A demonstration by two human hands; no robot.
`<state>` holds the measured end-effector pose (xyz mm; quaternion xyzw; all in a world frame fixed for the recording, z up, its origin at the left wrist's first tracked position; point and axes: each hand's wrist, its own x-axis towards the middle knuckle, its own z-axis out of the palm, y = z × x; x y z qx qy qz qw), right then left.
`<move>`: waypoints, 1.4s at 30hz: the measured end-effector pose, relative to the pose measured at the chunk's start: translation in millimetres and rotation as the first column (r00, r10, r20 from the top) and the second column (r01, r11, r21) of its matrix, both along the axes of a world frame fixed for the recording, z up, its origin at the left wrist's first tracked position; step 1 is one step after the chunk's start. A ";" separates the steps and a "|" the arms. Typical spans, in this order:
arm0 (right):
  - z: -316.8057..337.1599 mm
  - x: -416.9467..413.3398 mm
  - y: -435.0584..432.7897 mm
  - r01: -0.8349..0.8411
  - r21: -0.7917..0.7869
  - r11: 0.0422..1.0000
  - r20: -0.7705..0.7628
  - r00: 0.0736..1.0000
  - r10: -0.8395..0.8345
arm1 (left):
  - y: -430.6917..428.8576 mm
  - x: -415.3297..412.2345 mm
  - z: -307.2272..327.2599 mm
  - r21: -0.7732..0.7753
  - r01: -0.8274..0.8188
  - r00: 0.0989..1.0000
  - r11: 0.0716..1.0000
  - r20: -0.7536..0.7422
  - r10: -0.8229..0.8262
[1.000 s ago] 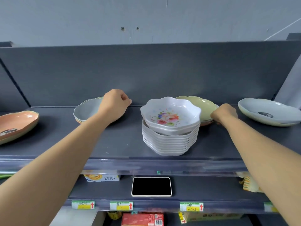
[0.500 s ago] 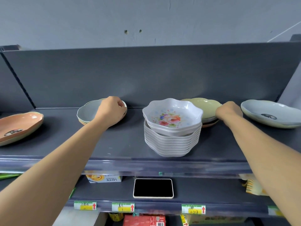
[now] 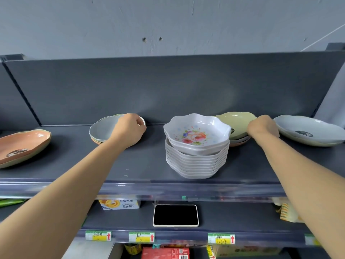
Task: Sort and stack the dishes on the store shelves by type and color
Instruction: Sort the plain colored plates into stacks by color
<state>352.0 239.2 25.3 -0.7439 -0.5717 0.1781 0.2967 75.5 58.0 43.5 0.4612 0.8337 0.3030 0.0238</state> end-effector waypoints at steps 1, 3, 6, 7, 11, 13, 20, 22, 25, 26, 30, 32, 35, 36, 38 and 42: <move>3.5 -0.6 -0.3 -0.003 0.013 1.000 -0.016 1.000 0.003 | 0.0 -2.4 -1.9 -0.011 -0.004 1.000 1.000 0.000 0.004; 12.1 -2.4 -1.8 -0.009 0.040 0.999 -0.042 0.999 0.010 | -0.6 -5.7 -4.9 -0.030 -0.007 1.000 1.000 -0.004 0.007; 27.9 -6.9 -4.4 0.001 0.080 0.997 -0.084 0.996 0.006 | -2.5 -7.1 -6.9 -0.048 -0.009 1.000 0.999 0.003 0.009; 33.4 -9.1 -5.6 -0.001 0.094 0.996 -0.092 0.996 0.010 | -3.3 -7.6 -7.7 -0.052 -0.014 1.000 0.999 0.008 0.015; 57.7 -20.2 -12.8 0.006 0.192 0.981 -0.059 0.998 0.005 | -9.2 -17.5 -12.6 -0.052 -0.058 0.997 0.997 0.038 0.060; 66.6 -25.3 -17.2 0.032 0.246 0.969 -0.025 0.999 -0.027 | -15.1 -26.7 -14.5 -0.051 -0.090 0.994 0.995 0.053 0.092; 83.4 -41.6 -38.8 0.076 0.389 0.918 0.064 0.992 -0.110 | -29.1 -64.6 -18.8 -0.058 -0.103 0.990 0.993 0.088 0.108; 93.0 -50.3 -46.1 0.103 0.431 0.896 0.027 0.992 -0.126 | -29.6 -74.1 -17.2 -0.068 -0.094 0.992 0.993 0.080 0.099; 108.3 -77.1 -60.4 0.089 0.468 0.879 -0.036 0.996 -0.082 | -29.5 -88.2 -12.9 -0.071 -0.073 0.993 0.995 0.084 0.079; 111.9 -90.4 -66.5 0.067 0.473 0.878 -0.047 0.998 -0.051 | -30.3 -93.3 -11.2 -0.062 -0.067 0.994 0.996 0.084 0.072; 112.9 -151.6 -91.6 -0.040 0.459 0.888 -0.051 0.996 0.071 | -39.6 -115.4 -4.7 -0.021 -0.057 0.993 0.998 0.103 0.059; 107.2 -182.5 -103.5 -0.108 0.443 0.890 -0.032 0.990 0.136 | -47.8 -128.4 -3.3 -0.010 -0.071 0.992 0.997 0.107 0.072; 97.3 -223.8 -118.4 -0.214 0.424 0.880 0.007 0.972 0.233 | -63.3 -151.1 -2.5 0.009 -0.101 0.990 0.995 0.103 0.100; 94.5 -236.3 -122.7 -0.244 0.419 0.875 0.019 0.965 0.260 | -68.9 -159.2 -2.2 0.006 -0.113 0.988 0.994 0.103 0.111; 89.3 -260.4 -130.0 -0.295 0.406 0.865 0.032 0.951 0.309 | -81.7 -176.4 -1.3 -0.002 -0.146 0.985 0.989 0.096 0.146; 77.2 -308.0 -144.3 -0.394 0.362 0.845 0.037 0.912 0.409 | -114.8 -209.7 -1.8 0.012 -0.221 0.973 0.975 0.075 0.220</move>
